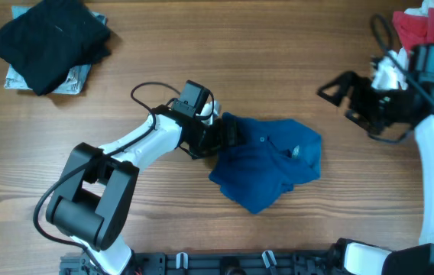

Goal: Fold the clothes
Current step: 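Grasp the teal bundle's left side with the left gripper, then carry the teal bundle to the top-left pile and release it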

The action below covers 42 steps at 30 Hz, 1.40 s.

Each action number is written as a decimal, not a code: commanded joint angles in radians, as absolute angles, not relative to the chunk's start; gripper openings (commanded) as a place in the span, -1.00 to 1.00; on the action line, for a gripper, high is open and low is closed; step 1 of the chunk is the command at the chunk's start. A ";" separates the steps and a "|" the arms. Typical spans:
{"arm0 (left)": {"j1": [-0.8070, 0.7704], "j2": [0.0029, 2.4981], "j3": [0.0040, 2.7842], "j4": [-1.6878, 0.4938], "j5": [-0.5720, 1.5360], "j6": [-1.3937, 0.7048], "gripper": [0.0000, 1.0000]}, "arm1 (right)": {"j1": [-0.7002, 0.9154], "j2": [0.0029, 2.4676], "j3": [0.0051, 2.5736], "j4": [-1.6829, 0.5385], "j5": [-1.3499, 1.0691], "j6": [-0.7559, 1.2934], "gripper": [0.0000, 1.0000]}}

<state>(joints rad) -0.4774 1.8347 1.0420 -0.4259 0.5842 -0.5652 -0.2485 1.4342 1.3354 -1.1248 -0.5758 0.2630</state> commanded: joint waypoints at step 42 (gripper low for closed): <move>0.063 2.012 1.048 0.781 0.110 0.075 -0.83 | -0.325 1.421 1.313 -1.384 -0.490 0.011 0.93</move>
<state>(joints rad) 0.0002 2.0144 1.0351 0.7010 0.1635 0.0044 -0.3225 1.4342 1.3182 -1.3739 -0.4992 0.0132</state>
